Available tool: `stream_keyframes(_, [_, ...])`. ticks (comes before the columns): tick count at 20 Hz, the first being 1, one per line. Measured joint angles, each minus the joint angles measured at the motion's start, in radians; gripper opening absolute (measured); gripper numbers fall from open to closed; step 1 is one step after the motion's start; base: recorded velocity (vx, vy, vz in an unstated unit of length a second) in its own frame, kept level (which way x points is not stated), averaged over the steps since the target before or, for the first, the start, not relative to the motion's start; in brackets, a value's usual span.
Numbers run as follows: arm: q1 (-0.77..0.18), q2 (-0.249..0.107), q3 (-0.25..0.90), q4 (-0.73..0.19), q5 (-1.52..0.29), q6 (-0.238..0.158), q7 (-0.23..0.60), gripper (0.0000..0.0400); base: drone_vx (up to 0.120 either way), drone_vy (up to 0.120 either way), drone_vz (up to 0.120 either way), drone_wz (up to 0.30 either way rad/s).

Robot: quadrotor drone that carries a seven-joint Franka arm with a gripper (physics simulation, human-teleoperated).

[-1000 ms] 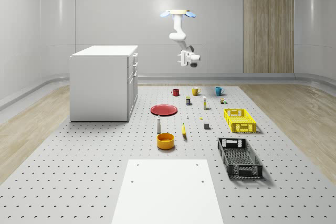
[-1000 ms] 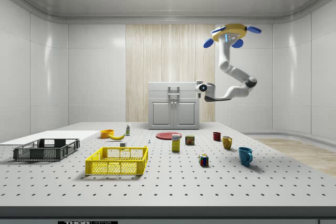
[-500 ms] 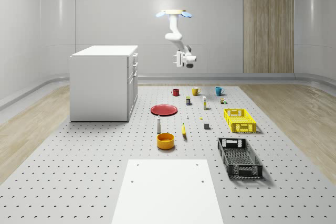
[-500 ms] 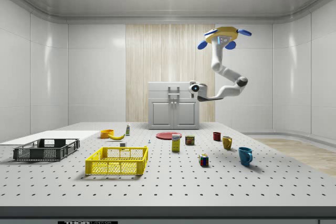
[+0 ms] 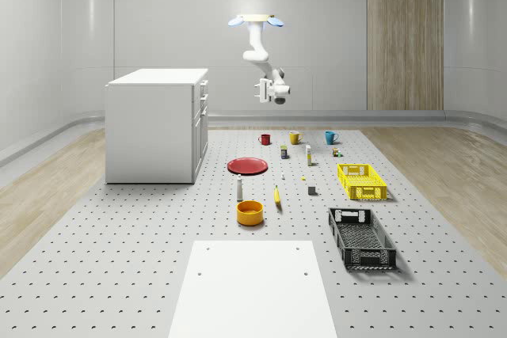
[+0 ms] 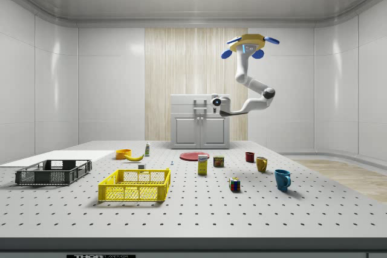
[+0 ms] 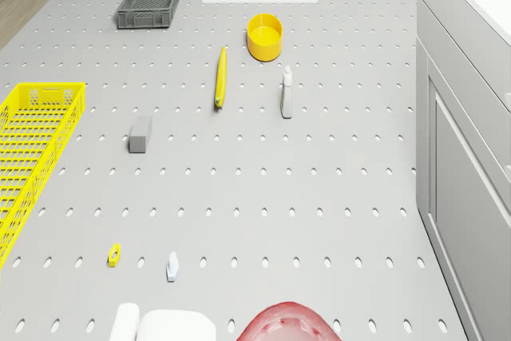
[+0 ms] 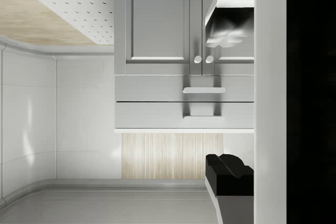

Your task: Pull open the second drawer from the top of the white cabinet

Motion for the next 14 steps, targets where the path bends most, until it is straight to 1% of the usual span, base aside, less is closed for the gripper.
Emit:
stream_keyframes(4, [0.014,-0.014,-0.005,-0.002,-0.011,0.013,0.009,0.0300,0.120,0.000,0.000,0.000])
stream_keyframes(5, [0.017,-0.017,-0.006,-0.002,-0.013,0.016,0.011,0.0300,0.120,-0.120,0.000,0.000])
stream_keyframes(7, [0.024,-0.024,-0.009,-0.003,-0.018,0.022,0.015,0.0300,0.100,0.000,0.000,0.000])
stream_keyframes(9, [0.030,-0.030,-0.011,-0.004,-0.023,0.028,0.019,0.0300,0.000,0.000,0.000,0.000])
stream_keyframes(14, [0.045,-0.046,-0.016,-0.006,-0.036,0.042,0.029,0.0300,0.000,-0.120,0.000,0.000])
